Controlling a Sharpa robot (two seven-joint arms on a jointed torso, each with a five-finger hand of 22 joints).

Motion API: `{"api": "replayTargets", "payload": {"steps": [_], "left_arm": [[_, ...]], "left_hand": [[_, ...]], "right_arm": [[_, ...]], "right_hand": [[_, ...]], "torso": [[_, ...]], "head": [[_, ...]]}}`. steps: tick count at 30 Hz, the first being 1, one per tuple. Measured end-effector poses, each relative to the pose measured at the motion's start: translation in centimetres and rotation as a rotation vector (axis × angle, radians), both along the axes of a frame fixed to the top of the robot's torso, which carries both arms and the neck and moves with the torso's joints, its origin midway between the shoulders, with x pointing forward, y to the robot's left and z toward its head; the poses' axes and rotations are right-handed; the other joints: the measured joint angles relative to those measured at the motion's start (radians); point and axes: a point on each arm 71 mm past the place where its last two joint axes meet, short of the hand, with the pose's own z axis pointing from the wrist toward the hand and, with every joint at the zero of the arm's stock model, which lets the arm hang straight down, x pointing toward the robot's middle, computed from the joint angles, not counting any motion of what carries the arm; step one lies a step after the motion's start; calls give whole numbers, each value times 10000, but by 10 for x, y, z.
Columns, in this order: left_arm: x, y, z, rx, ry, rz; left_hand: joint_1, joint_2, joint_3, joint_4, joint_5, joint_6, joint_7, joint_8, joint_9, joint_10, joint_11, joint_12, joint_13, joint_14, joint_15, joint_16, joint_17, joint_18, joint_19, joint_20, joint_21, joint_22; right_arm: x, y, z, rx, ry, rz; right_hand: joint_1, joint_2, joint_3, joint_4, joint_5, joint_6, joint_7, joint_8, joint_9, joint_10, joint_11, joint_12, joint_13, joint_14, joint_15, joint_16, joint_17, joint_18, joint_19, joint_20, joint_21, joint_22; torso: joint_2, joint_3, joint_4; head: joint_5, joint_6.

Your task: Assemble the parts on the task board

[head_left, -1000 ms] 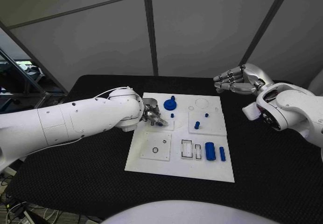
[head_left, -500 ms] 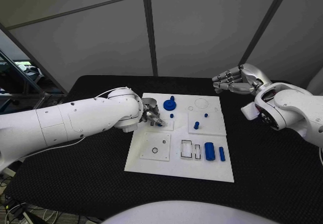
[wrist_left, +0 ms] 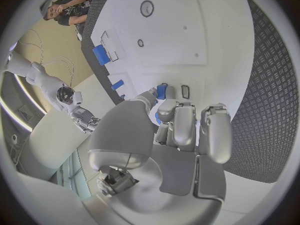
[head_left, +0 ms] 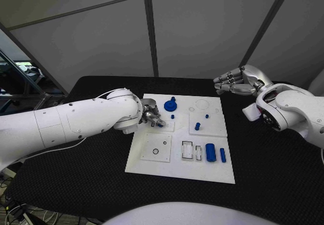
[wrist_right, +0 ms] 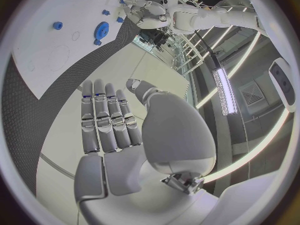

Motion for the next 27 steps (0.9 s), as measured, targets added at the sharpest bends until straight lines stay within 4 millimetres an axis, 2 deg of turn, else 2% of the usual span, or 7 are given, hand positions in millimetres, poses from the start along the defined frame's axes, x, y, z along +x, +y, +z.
{"api": "replayTargets", "payload": {"steps": [2, 4, 6, 16, 24, 27], "left_arm": [[0, -1, 4, -104, -50, 5], [1, -2, 7, -180, -99, 5], [3, -1, 14, -272, -208, 48], [11, -2, 32, -290, -386, 2], [28, 0, 41, 72, 360, -20], [33, 0, 39, 291, 890, -113]], "left_hand": [[0, 0, 0, 0, 0, 0, 1, 25, 0, 0, 0, 0, 0, 0, 0, 0, 0, 0, 0, 0, -1, 0], [0, 0, 40, 40, 0, -18, 18, 36, 1, -1, 1, 0, -12, 0, 0, 0, 0, 0, 0, 0, -1, 0], [0, 0, 40, 40, 0, -18, 18, 37, 2, -16, 15, 0, -13, 0, 0, 0, 0, 0, 0, 0, -1, 0], [-1, -2, 124, 122, -3, -72, 1, 43, 13, -17, 17, -12, -32, 0, 0, 0, 0, 0, 0, 0, 0, 0], [-45, -46, 170, 132, -13, -90, 18, 85, 98, -17, 18, -112, -129, 0, 0, -77, 0, 0, 0, 0, -78, 0], [-49, -50, 179, 123, -13, -91, 20, 86, 103, -17, 18, -114, -128, 0, 0, -77, 0, 0, 0, 0, -78, 0]], "right_arm": [[1, -1, 0, -10, 7, -19], [1, -1, -1, -19, 16, -33], [2, -1, -1, -29, 27, -47], [5, -4, -2, -67, 55, -115], [5, -2, -2, -71, 76, -94], [6, -2, -3, -72, 88, -84]], "right_hand": [[0, 0, -22, 30, 46, -29, 29, 0, 0, 0, 0, 0, 0, 0, 0, 0, -8, 0, 0, 0, -40, -22], [0, 0, 16, 68, 406, -36, 35, 0, 9, -39, 36, 0, 0, 0, 0, 0, -43, -1, 25, 25, -130, -74], [0, 0, 16, 67, 563, -36, 36, 0, 11, -74, -1, 0, 0, 0, 0, 0, -57, -1, 39, 39, -149, -97], [0, 0, 15, 67, 564, -36, 36, 0, 11, -73, -1, 0, 0, 0, 0, 0, -56, -1, 39, 39, -149, -97], [0, 0, 15, 66, 609, -35, 36, 0, 10, -73, -1, 0, 0, 0, 0, 0, -68, -1, 39, 39, -149, -114], [1, 0, 15, 67, 609, -36, 35, 0, 9, -73, 0, 0, 0, 0, 0, 0, -68, 0, 39, 39, -149, -114]], "torso": [[0, 0, 0], [-2, 1, 0], [-7, 2, 0], [-1, 9, -15], [9, 15, -20], [10, 14, -19]], "head": [[3, 6], [8, 12], [14, 17], [28, 40], [19, 23], [-6, 17]]}}
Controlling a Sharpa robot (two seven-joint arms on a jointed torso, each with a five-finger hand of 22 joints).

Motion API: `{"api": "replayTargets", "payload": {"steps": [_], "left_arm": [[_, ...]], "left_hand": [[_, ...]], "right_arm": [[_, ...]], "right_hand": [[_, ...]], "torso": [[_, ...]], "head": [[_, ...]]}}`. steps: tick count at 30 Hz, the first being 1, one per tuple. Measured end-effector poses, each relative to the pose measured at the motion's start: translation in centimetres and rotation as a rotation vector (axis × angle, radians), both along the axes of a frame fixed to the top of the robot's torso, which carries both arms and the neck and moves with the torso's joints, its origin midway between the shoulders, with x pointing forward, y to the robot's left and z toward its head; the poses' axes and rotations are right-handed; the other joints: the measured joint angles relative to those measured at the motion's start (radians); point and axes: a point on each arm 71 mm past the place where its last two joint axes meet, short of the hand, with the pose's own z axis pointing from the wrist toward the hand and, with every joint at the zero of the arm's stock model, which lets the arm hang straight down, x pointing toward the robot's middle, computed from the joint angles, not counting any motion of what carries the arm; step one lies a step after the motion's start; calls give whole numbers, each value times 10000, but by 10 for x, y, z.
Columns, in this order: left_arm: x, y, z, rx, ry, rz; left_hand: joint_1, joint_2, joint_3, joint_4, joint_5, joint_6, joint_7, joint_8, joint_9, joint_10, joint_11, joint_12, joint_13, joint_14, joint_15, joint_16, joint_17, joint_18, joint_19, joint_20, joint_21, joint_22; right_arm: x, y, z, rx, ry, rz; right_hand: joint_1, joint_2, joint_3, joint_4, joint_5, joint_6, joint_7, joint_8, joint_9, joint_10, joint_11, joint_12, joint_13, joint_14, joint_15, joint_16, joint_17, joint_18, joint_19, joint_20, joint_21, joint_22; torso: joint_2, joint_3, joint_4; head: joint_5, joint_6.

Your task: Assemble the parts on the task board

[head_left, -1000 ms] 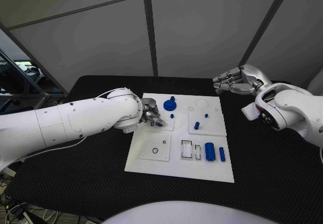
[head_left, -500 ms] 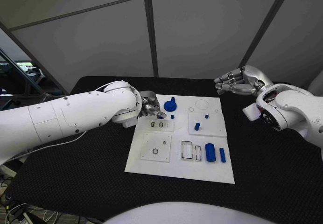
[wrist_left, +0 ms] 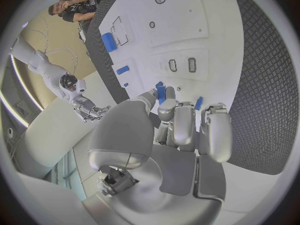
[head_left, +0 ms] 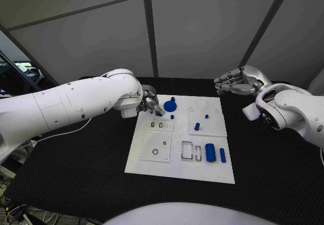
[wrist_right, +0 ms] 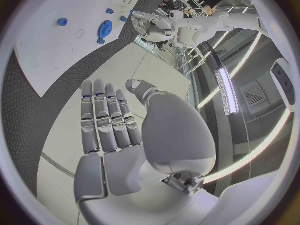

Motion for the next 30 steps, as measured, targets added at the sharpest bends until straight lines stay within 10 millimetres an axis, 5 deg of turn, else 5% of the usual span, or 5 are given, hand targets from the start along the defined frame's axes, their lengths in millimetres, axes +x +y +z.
{"api": "replayTargets", "payload": {"steps": [30], "left_arm": [[3, -21, -23, 608, 1847, -595]], "left_hand": [[-151, -150, 387, -279, -17, 4, -4, 6, 57, 24, -17, 0, 98, 0, 0, 0, 0, -1, 0, 0, 0, 0]], "right_arm": [[1, 4, -1, 1, 46, 51]], "right_hand": [[0, 0, 0, -1, -2, 0, 0, 0, -2, 1, 0, 0, 0, 0, 0, 0, 2, 0, 0, 0, 0, 2]], "torso": [[-4, -12, 13]], "head": [[21, -81]]}}
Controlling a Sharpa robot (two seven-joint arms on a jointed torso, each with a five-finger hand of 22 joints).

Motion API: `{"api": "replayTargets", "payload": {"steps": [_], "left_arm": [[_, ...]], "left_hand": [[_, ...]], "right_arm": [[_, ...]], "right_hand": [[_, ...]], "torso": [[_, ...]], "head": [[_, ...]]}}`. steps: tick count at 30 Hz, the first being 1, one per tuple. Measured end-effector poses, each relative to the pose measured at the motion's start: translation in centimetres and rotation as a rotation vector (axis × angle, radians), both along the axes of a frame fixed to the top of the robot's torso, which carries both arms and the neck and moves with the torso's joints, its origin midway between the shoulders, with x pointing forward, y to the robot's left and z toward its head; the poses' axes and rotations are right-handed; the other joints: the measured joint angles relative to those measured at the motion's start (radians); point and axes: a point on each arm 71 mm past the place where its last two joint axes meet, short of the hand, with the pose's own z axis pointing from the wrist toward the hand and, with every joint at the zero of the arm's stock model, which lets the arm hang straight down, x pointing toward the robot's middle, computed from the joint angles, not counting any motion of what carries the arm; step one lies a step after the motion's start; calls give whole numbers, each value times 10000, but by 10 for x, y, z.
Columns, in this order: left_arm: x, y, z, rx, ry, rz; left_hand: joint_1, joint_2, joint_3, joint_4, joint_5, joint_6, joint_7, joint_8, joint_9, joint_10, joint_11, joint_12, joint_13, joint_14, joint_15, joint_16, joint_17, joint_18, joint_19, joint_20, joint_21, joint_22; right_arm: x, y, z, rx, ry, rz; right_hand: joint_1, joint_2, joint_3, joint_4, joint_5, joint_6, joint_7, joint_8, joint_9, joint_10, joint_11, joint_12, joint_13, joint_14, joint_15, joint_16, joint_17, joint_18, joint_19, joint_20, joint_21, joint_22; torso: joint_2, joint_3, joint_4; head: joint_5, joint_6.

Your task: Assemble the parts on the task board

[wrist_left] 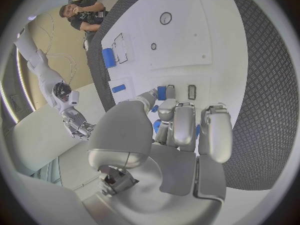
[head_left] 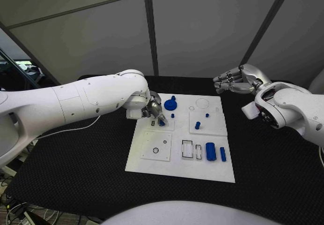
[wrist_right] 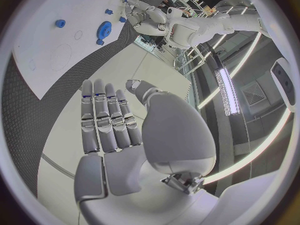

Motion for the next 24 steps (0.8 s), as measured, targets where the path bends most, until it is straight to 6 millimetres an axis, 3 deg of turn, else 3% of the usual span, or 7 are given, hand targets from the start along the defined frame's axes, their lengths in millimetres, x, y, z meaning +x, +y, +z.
{"api": "replayTargets", "payload": {"steps": [24], "left_arm": [[2, 2, 1, 417, -339, -107]], "left_hand": [[-43, -43, 111, 83, -11, -2, 2, 48, 2, 76, -5, 51, 35, 0, 0, 0, 0, 1, 0, 0, 40, 0]], "right_arm": [[0, 1, 0, 0, 13, 28]], "right_hand": [[0, 0, 0, 0, -3, 0, 0, 0, -1, 0, 0, 0, 0, 0, 0, 0, -15, 0, 0, 0, -45, -22]], "torso": [[0, -4, 0]], "head": [[42, -46]]}}
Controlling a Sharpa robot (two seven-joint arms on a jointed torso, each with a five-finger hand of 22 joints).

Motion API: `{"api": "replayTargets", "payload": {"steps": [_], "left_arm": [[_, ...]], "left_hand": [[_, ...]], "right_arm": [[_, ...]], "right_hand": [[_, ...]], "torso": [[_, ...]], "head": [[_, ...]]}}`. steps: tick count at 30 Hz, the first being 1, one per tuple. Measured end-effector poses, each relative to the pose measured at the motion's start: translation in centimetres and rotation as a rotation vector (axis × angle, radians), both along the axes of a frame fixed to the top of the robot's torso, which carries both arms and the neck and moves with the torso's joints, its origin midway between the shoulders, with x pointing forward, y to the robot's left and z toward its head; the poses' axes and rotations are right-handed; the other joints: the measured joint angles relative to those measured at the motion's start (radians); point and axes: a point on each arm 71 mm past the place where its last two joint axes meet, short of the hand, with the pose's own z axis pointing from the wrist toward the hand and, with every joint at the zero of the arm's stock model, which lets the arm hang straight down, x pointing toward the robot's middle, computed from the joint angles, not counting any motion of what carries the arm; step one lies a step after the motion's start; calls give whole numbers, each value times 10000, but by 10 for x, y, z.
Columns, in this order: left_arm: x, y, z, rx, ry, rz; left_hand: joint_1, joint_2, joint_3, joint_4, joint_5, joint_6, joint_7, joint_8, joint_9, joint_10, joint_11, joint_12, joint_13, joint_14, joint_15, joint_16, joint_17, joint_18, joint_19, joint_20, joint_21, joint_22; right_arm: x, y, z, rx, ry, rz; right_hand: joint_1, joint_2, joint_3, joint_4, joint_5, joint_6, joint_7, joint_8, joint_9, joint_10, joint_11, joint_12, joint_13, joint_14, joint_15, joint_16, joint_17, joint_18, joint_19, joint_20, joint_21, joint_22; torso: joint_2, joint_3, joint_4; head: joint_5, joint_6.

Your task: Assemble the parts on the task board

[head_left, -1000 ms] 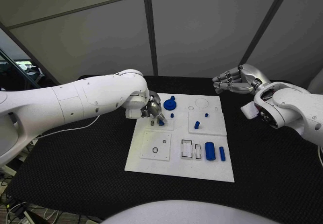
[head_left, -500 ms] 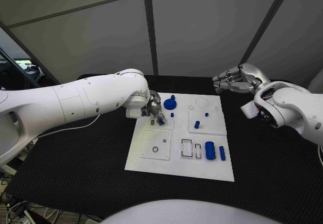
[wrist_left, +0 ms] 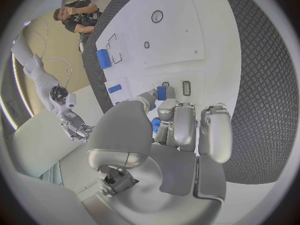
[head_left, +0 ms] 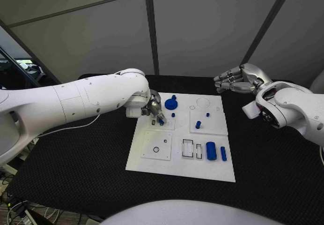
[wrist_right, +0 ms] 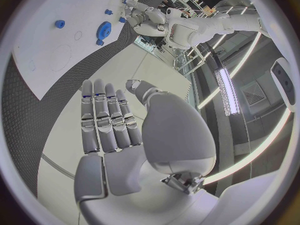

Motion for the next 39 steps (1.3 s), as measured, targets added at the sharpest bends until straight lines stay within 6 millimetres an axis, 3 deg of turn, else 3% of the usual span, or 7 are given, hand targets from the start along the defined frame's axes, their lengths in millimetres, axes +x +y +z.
{"api": "replayTargets", "payload": {"steps": [39], "left_arm": [[-1, -3, -2, 393, -23, -312]], "left_hand": [[-239, -156, 277, -187, 33, 40, -40, -17, 86, 39, -32, 0, -2, 0, 0, 0, 0, 0, 0, 0, 39, 0]], "right_arm": [[0, 0, 0, 0, 20, 41]], "right_hand": [[0, 0, 0, 0, -1, 0, 0, 0, -1, 0, 0, 0, 0, 0, 0, 0, 3, 1, 0, 0, 1, 3]], "torso": [[-4, -4, -5]], "head": [[-22, -32]]}}
